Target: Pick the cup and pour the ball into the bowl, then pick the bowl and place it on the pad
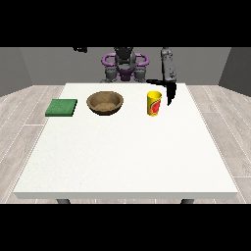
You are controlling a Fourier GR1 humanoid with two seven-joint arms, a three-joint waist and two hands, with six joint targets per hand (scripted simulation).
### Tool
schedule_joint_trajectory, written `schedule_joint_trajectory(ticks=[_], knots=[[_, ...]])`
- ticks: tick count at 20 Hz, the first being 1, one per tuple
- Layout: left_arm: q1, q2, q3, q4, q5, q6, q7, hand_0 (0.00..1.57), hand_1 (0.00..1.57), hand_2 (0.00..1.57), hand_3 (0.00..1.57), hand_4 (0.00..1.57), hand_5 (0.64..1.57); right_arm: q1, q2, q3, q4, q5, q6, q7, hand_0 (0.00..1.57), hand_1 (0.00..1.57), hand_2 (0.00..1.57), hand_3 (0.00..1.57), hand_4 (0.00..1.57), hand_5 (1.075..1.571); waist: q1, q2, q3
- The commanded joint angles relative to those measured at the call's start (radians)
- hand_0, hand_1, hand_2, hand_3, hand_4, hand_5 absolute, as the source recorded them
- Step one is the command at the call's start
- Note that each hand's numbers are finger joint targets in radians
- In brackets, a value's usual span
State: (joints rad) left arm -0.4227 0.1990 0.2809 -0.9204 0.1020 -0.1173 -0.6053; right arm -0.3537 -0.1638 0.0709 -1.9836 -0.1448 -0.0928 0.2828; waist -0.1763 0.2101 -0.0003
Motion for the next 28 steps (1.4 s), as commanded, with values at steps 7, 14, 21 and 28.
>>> schedule_joint_trajectory(ticks=[7, 14, 21, 28], knots=[[-0.11, 0.01, 0.023, 0.23, -0.013, 0.036, -0.115, 0.0, 0.0, 0.0, 0.0, 0.0, 1.435, 0.068, -0.057, -0.106, -0.074, -0.094, 0.101, -0.002, 0.0, 0.0, 0.0, 0.0, 0.0, 1.567, -0.057, 0.02, 0.0001], [-0.146, 0.088, 0.06, 0.364, -0.039, 0.055, -0.287, 1.12, 1.12, 1.57, 1.5, 0.48, 1.536, 0.011, -0.119, -0.19, -0.211, -0.168, 0.123, 0.061, 0.0, 0.0, 0.0, 0.0, 0.0, 1.564, -0.117, 0.139, -0.0008], [-0.122, 0.088, 0.049, 0.395, -0.14, 0.312, -0.39, 1.32, 1.32, 1.57, 1.57, 1.07, 1.487, 0.072, -0.124, -0.215, -0.257, -0.233, 0.161, 0.063, 0.0, 0.0, 0.0, 0.0, 0.07, 1.562, -0.159, 0.126, -0.0004], [-0.154, 0.044, -0.081, 0.355, -0.277, 0.454, -0.21, 1.34, 1.34, 1.57, 1.57, 1.11, 1.498, 0.102, -0.146, -0.295, -0.075, -0.274, 0.18, 0.089, 0.0, 0.0, 0.0, 0.0, 0.18, 1.558, -0.075, -0.073, 0.0011]])
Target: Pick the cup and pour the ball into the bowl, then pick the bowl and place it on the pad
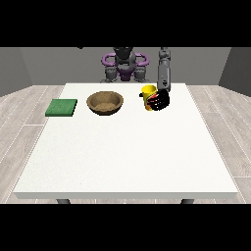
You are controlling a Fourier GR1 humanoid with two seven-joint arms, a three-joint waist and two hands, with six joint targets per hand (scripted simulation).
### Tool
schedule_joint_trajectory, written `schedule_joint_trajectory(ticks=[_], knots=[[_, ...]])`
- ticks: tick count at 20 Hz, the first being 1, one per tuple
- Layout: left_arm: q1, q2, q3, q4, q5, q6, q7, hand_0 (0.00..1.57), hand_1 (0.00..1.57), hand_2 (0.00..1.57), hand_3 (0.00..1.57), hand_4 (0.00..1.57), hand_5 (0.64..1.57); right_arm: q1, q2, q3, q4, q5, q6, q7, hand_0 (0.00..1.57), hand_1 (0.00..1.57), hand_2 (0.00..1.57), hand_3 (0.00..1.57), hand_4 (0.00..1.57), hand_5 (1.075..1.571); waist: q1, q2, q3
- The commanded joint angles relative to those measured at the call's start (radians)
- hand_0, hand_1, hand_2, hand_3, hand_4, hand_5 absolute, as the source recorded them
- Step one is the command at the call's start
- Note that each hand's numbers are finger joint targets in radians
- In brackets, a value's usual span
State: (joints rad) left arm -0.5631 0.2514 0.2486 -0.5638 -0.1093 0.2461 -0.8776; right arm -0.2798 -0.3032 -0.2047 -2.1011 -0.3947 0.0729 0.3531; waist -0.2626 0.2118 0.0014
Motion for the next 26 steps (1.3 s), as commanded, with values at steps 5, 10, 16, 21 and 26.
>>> schedule_joint_trajectory(ticks=[5, 10, 16, 21, 26], knots=[[-0.138, -0.009, -0.14, -0.003, -0.197, 0.227, 0.24, 1.38, 1.38, 1.57, 1.57, 1.11, 1.524, 0.0, -0.003, -0.022, 0.115, -0.018, 0.027, -0.014, 0.0, 0.0, 0.0, 0.0, 0.24, 1.558, 0.011, -0.091, 0.0001], [-0.246, -0.011, -0.244, 0.035, -0.385, 0.437, 0.406, 1.43, 1.43, 1.57, 1.57, 1.01, 1.558, -0.068, -0.021, -0.033, 0.179, -0.021, 0.055, -0.056, 0.0, 0.0, 0.0, 0.0, 0.28, 1.56, -0.007, -0.042, 0.0008], [-0.337, -0.029, -0.279, 0.096, -0.472, 0.453, 0.586, 1.41, 1.41, 1.57, 1.57, 0.97, 1.562, -0.027, 0.009, -0.008, 0.161, -0.008, 0.06, -0.073, 0.0, 0.0, 0.0, 0.0, 0.33, 1.564, -0.028, -0.063, -0.001], [-0.376, -0.015, -0.393, 0.178, -0.669, 0.591, 0.712, 1.37, 1.37, 1.57, 1.57, 0.84, 1.565, -0.068, 0.029, 0.045, 0.168, 0.033, 0.021, -0.039, 0.0, 0.0, 0.0, 0.0, 0.34, 1.563, -0.014, -0.076, -0.0001], [-0.437, -0.066, -0.555, 0.287, -0.915, 0.669, 0.914, 1.35, 1.35, 1.57, 1.57, 0.86, 1.548, -0.079, 0.043, 0.057, 0.255, 0.071, 0.022, -0.079, 0.0, 0.0, 0.0, 0.0, 0.36, 1.564, 0.005, -0.114, 0.0016]])
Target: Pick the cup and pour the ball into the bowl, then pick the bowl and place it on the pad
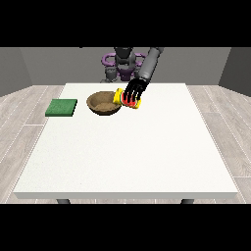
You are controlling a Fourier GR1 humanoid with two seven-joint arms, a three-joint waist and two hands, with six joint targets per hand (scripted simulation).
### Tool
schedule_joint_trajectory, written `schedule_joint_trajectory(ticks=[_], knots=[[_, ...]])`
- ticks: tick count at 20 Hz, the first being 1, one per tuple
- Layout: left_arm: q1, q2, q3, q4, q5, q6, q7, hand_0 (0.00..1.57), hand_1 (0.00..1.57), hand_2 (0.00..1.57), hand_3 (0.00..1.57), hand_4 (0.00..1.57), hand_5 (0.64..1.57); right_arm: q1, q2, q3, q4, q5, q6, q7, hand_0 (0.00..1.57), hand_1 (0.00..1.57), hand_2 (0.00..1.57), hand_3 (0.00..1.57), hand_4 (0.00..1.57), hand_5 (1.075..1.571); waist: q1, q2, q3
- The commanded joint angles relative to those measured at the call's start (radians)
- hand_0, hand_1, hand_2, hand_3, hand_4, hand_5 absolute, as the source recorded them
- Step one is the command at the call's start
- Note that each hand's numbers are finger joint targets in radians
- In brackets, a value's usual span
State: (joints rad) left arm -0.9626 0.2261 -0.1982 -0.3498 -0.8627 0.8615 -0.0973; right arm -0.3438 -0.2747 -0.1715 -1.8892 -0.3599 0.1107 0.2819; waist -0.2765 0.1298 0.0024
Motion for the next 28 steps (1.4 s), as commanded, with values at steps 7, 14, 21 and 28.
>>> schedule_joint_trajectory(ticks=[7, 14, 21, 28], knots=[[-0.119, -0.135, -0.33, 0.202, -0.444, -0.074, 0.362, 1.44, 1.44, 1.52, 1.54, 0.93, 1.484, 0.017, 0.026, 0.001, 0.146, 0.031, -0.006, -0.034, 0.0, 0.0, 0.0, 0.0, 0.38, 1.566, 0.038, -0.128, 0.0009], [-0.175, -0.223, -0.531, 0.221, -0.658, -0.3, 0.5, 1.5, 1.5, 1.57, 1.57, 1.06, 1.498, 0.073, 0.025, 0.003, 0.255, 0.061, 0.031, -0.086, 0.0, 0.0, 0.0, 0.0, 0.38, 1.566, 0.083, -0.21, -0.0003], [-0.078, -0.223, -0.555, 0.089, -0.729, -0.359, 0.571, 1.5, 1.5, 1.57, 1.57, 1.06, 1.506, 0.076, 0.021, -0.038, 0.254, 0.046, 0.032, -0.12, 0.0, 0.0, 0.0, 0.0, 0.38, 1.565, 0.109, -0.18, -0.0023], [-0.009, -0.091, -0.164, -0.066, -0.269, -0.171, 0.335, 1.11, 1.11, 1.47, 1.48, 0.95, 1.548, 0.157, 0.009, -0.038, 0.211, 0.027, 0.047, -0.067, 0.0, 0.0, 0.0, 0.0, 0.38, 1.564, 0.132, -0.252, -0.0065]])
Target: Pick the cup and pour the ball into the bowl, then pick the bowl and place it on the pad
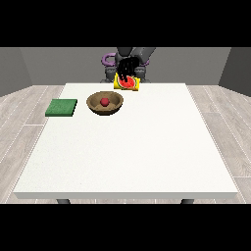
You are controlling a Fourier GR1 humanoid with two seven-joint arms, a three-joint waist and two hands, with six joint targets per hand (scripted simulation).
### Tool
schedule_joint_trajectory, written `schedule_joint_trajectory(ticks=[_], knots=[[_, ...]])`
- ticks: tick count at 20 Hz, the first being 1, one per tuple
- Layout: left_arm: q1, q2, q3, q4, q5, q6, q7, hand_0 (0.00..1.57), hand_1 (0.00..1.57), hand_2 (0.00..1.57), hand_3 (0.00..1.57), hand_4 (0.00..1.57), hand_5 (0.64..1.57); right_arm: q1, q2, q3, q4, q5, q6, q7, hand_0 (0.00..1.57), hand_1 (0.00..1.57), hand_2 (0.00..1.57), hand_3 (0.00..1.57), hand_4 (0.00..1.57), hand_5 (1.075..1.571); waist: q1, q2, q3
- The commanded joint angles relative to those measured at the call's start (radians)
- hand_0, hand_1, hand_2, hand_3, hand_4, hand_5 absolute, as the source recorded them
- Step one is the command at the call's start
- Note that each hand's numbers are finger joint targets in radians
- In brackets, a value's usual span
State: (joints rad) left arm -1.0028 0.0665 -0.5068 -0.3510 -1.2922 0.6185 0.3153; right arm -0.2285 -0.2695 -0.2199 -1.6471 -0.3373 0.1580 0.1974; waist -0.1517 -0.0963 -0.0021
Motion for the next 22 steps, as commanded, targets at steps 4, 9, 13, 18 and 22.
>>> schedule_joint_trajectory(ticks=[4, 9, 13, 18, 22], knots=[[0.121, 0.106, 0.301, -0.176, 0.385, 0.153, -0.248, 1.24, 1.24, 1.57, 1.57, 0.76, 1.568, 0.026, 0.014, -0.005, -0.058, 0.013, -0.021, -0.024, 0.0, 0.0, 0.0, 0.0, 0.38, 1.565, 0.049, 0.052, -0.0044], [0.335, 0.136, 0.413, -0.283, 0.613, 0.223, -0.546, 1.52, 1.52, 1.57, 1.57, 1.2, 1.567, 0.036, 0.042, 0.029, -0.178, 0.036, -0.056, -0.016, 0.0, 0.0, 0.0, 0.0, 0.39, 1.565, 0.035, 0.147, -0.0062], [0.423, 0.131, 0.519, -0.406, 0.848, 0.133, -0.768, 1.54, 1.54, 1.57, 1.57, 1.48, 1.461, 0.073, 0.054, 0.028, -0.236, 0.036, -0.066, -0.019, 0.0, 0.0, 0.0, 0.0, 0.43, 1.566, 0.061, 0.165, -0.0085], [0.36, -0.059, 0.645, -0.524, 1.177, -0.16, -0.771, 1.37, 1.37, 1.57, 1.57, 0.86, 1.564, 0.055, 0.074, 0.04, -0.208, 0.052, -0.09, -0.019, 0.0, 0.0, 0.0, 0.0, 0.46, 1.566, 0.124, 0.179, -0.0216], [0.393, -0.014, 0.76, -0.579, 1.394, -0.416, -0.924, 0.41, 0.41, 0.0, 0.0, 0.26, 1.569, 0.05, 0.093, 0.05, -0.25, 0.077, -0.14, 0.007, 0.0, 0.0, 0.0, 0.0, 0.53, 1.564, 0.184, 0.237, -0.0115]])
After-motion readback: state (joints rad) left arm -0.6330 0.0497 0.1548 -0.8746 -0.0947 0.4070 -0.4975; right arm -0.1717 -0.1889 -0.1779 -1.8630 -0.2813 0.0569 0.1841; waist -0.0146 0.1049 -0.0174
